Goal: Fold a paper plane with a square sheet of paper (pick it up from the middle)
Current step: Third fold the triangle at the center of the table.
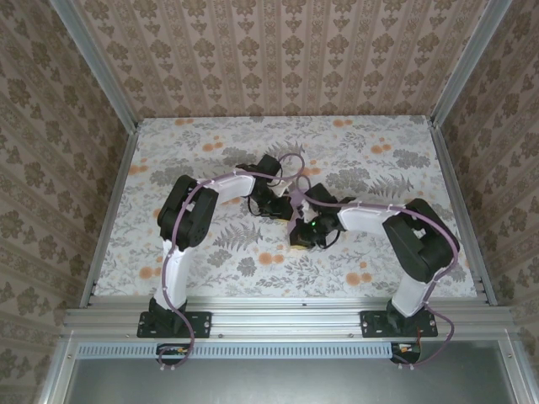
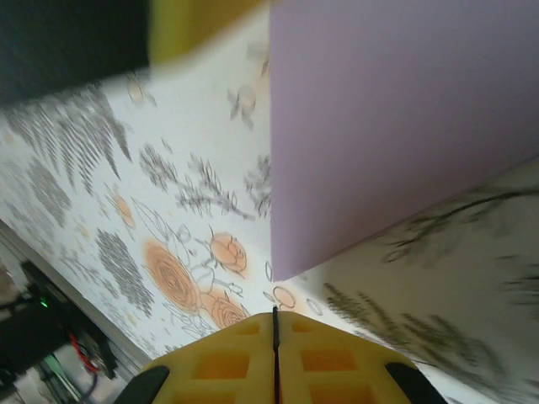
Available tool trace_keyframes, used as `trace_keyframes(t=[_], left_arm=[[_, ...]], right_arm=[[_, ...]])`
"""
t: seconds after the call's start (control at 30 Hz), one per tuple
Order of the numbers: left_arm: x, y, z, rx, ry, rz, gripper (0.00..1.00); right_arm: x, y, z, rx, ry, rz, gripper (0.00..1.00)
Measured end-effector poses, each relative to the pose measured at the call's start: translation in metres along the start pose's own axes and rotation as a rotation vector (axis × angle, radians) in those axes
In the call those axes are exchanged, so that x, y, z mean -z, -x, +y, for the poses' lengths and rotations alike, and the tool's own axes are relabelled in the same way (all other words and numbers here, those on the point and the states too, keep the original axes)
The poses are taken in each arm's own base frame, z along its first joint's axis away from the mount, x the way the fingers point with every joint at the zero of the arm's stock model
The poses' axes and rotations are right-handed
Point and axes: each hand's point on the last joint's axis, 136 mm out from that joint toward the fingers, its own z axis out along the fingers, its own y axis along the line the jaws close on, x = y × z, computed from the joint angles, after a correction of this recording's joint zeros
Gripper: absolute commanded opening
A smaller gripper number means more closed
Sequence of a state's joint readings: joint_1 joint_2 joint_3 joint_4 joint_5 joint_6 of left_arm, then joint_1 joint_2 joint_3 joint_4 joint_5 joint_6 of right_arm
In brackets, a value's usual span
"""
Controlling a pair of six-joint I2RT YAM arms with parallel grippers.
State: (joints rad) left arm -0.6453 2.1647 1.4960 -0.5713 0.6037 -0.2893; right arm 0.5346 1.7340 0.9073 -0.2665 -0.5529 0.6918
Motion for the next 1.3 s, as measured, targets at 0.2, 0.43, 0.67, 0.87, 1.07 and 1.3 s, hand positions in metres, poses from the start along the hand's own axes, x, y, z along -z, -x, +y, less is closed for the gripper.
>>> trace_keyframes(t=[0.2,0.43,0.67,0.87,1.07,1.3], left_arm=[[0.0,0.0,0.0,-0.001,0.0,0.0,0.1],[0.0,0.0,0.0,-0.003,0.001,0.0,0.1],[0.0,0.0,0.0,-0.006,0.002,0.001,0.1],[0.001,0.0,0.0,-0.012,0.003,0.0,0.1],[0.0,0.001,0.0,-0.027,0.009,-0.003,0.1],[0.0,0.002,0.0,-0.031,0.014,-0.004,0.1]], right_arm=[[0.028,0.038,-0.014,-0.089,0.032,-0.116,0.09],[0.01,0.056,-0.019,-0.12,0.035,-0.111,0.09],[0.001,0.064,-0.026,-0.134,0.018,-0.1,0.09],[0.004,0.067,-0.032,-0.119,0.001,-0.109,0.09],[0.014,0.075,-0.045,-0.143,-0.002,-0.145,0.07],[0.031,0.08,-0.065,-0.193,-0.021,-0.197,0.07]])
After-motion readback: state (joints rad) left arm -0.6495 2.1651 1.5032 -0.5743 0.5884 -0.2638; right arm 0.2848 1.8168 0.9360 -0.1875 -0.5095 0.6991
